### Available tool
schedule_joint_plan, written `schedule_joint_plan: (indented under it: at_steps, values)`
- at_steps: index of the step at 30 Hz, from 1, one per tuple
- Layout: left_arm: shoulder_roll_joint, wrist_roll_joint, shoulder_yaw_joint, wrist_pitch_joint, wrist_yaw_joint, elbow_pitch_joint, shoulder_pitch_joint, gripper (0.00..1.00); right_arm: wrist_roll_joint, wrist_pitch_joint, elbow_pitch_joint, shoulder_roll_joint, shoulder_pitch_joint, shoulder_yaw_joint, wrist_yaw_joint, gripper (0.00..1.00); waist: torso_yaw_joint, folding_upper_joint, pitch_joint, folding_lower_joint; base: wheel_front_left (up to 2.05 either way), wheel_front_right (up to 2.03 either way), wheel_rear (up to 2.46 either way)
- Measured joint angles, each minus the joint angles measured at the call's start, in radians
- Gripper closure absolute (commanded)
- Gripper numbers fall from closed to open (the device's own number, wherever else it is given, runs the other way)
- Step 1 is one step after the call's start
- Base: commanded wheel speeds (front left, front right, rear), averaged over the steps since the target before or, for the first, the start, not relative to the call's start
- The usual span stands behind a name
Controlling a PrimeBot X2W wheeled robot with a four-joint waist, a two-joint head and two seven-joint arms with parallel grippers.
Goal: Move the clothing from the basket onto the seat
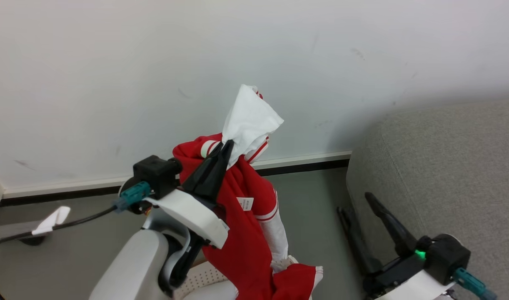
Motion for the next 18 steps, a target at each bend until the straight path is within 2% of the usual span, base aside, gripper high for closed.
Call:
schedule_joint_plan:
  at_steps: [7,18]
  values:
    - [-0.02,-0.002,-0.04,0.001,-0.026,0.04,-0.048,1.0,0.062,0.0,0.041,-0.038,-0.111,0.239,0.0,0.0,0.035,0.0,0.011,0.0,0.0,0.0,0.0]
    - [-0.068,-0.004,-0.136,-0.002,-0.058,0.082,-0.098,1.0,0.151,0.0,0.235,-0.009,-0.267,0.424,0.0,0.0,0.12,0.0,0.013,0.0001,0.0,0.0,0.0]
